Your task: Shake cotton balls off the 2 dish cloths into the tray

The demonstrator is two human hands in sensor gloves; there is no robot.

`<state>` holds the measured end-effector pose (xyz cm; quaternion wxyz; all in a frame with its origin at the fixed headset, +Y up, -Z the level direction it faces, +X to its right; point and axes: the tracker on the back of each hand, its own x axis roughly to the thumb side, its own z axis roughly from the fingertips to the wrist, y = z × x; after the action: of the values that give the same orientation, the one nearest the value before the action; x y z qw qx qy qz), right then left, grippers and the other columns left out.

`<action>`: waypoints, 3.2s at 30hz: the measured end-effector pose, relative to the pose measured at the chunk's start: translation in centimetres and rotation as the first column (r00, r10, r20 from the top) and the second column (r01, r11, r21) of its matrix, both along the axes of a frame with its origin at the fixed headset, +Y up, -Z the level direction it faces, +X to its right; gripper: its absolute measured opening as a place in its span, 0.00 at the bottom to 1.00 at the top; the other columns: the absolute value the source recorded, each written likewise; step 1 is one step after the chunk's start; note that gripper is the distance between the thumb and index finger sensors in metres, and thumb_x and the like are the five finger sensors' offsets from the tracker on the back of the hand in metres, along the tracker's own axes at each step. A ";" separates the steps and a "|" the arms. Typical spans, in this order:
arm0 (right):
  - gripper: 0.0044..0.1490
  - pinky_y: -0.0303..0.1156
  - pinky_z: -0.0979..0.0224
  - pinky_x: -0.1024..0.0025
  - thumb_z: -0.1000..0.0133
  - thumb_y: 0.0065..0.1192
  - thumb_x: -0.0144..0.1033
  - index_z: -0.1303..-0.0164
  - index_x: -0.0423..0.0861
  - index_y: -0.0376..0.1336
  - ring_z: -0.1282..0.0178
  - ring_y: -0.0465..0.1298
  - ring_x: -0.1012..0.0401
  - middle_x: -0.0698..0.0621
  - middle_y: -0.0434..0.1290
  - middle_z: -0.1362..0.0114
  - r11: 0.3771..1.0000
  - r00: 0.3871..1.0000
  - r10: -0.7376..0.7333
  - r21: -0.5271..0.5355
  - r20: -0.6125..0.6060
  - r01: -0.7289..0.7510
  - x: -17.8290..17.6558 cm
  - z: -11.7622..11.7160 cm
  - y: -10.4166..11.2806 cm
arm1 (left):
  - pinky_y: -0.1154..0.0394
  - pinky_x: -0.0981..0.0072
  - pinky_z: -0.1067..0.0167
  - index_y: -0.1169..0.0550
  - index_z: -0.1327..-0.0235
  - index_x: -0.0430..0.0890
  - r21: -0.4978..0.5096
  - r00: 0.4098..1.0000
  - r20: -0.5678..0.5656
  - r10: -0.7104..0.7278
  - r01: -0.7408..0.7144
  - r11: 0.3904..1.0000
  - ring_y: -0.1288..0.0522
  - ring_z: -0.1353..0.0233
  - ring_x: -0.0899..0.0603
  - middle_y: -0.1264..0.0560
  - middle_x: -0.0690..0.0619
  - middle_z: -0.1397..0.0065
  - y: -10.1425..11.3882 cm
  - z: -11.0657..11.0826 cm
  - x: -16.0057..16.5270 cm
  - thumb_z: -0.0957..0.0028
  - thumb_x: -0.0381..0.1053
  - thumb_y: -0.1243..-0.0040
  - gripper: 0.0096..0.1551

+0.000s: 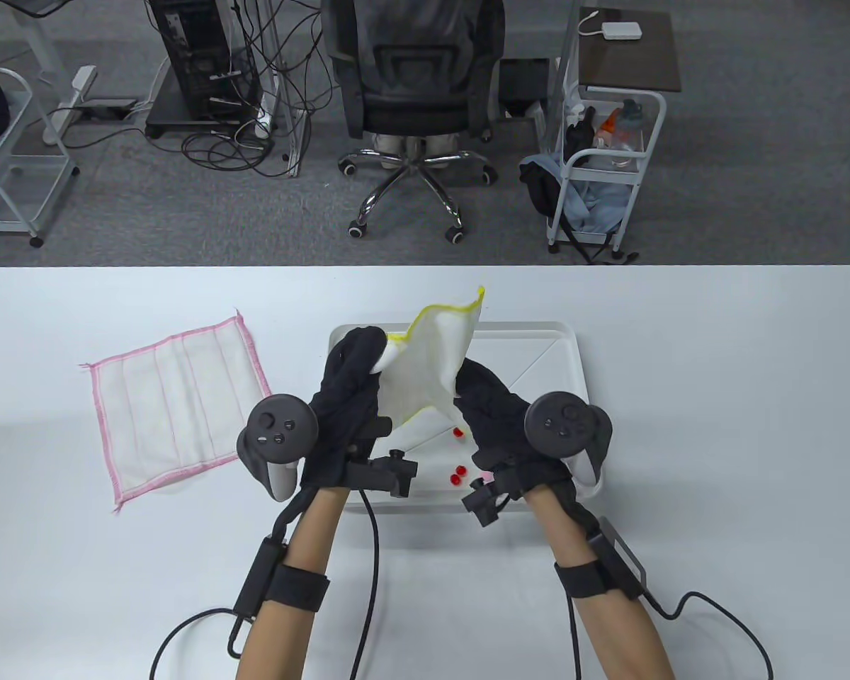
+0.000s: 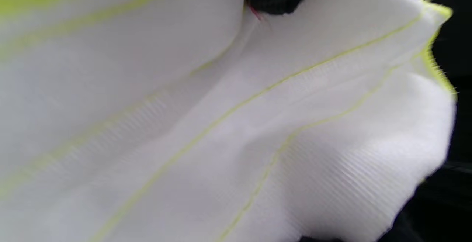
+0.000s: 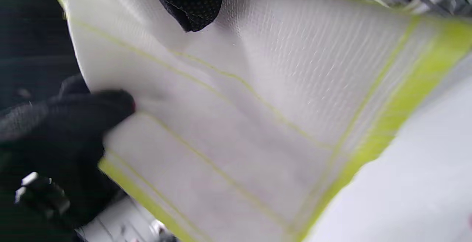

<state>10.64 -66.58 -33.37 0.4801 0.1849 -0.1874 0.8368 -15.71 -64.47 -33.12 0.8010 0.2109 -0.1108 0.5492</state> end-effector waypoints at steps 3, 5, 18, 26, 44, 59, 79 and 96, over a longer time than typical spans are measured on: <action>0.28 0.72 0.27 0.54 0.41 0.60 0.25 0.32 0.59 0.62 0.28 0.72 0.49 0.52 0.66 0.22 0.986 0.991 0.074 -0.144 -0.108 -0.089 0.4 -0.9 -0.8 | 0.18 0.64 0.34 0.29 0.31 0.62 -0.072 1.000 0.010 -0.018 0.019 0.997 0.24 0.31 0.42 0.35 0.51 0.21 -0.6 -0.3 -0.1 0.41 0.41 0.44 0.26; 0.28 0.73 0.27 0.55 0.42 0.61 0.25 0.34 0.60 0.64 0.28 0.73 0.50 0.53 0.68 0.23 0.998 0.998 -0.059 -0.008 -0.007 0.059 0.8 -0.4 -1.5 | 0.18 0.64 0.34 0.29 0.32 0.64 -0.026 0.999 0.047 -0.006 0.007 1.000 0.23 0.31 0.42 0.34 0.52 0.21 -0.8 -0.5 0.1 0.41 0.42 0.44 0.26; 0.27 0.84 0.52 0.66 0.42 0.63 0.27 0.30 0.49 0.64 0.49 0.84 0.51 0.41 0.74 0.31 0.890 0.935 -0.261 -0.316 0.239 0.329 12.0 -0.9 0.6 | 0.46 0.31 0.23 0.48 0.17 0.63 -0.064 0.727 -0.040 -0.685 0.682 0.728 0.54 0.16 0.30 0.57 0.51 0.11 -1.2 8.0 -1.9 0.43 0.71 0.52 0.42; 0.28 0.84 0.52 0.67 0.41 0.61 0.27 0.28 0.47 0.61 0.50 0.84 0.51 0.39 0.72 0.30 0.701 0.669 -0.307 -0.315 0.677 0.640 25.3 -0.1 -3.7 | 0.51 0.26 0.25 0.51 0.15 0.63 -0.245 0.510 0.007 -0.860 0.835 0.493 0.58 0.16 0.29 0.61 0.50 0.10 -6.0 9.7 -2.9 0.45 0.76 0.60 0.45; 0.38 0.75 0.33 0.55 0.40 0.60 0.32 0.22 0.41 0.50 0.32 0.72 0.42 0.33 0.56 0.20 0.746 0.642 0.289 -0.587 0.710 0.314 29.8 0.5 -7.6 | 0.52 0.26 0.25 0.53 0.16 0.64 -0.262 0.366 0.037 -0.930 0.902 0.344 0.58 0.16 0.31 0.62 0.50 0.11 -8.2 9.9 -1.6 0.45 0.76 0.61 0.45; 0.49 0.35 0.18 0.39 0.41 0.45 0.59 0.19 0.54 0.30 0.21 0.20 0.46 0.49 0.18 0.18 0.772 0.728 0.579 -0.535 0.368 -0.344 21.1 4.3 -3.4 | 0.54 0.26 0.25 0.54 0.16 0.64 -0.290 0.345 0.049 -0.937 0.903 0.318 0.60 0.16 0.31 0.63 0.50 0.11 -8.4 10.0 -1.8 0.45 0.76 0.62 0.45; 0.50 0.33 0.19 0.41 0.42 0.42 0.61 0.20 0.55 0.28 0.23 0.17 0.48 0.50 0.17 0.19 0.607 0.624 0.776 -0.374 0.090 -0.701 13.0 9.7 -7.8 | 0.55 0.26 0.25 0.56 0.17 0.64 -0.274 0.301 0.048 -0.952 0.921 0.277 0.61 0.16 0.31 0.64 0.50 0.12 -8.6 10.4 -1.3 0.45 0.77 0.63 0.45; 0.50 0.31 0.19 0.41 0.42 0.41 0.62 0.20 0.55 0.27 0.23 0.17 0.49 0.50 0.16 0.19 0.567 0.576 0.811 -0.375 0.101 -0.733 12.8 9.8 -7.9 | 0.56 0.26 0.25 0.57 0.17 0.65 -0.273 0.279 0.069 -0.958 0.929 0.251 0.62 0.16 0.31 0.65 0.50 0.12 -8.7 10.4 -1.0 0.45 0.78 0.64 0.46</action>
<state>23.42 -74.45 -23.55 0.0536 0.0630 -0.0225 0.9963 -16.75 -73.18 -22.71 0.9940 0.0256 -0.0974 -0.0429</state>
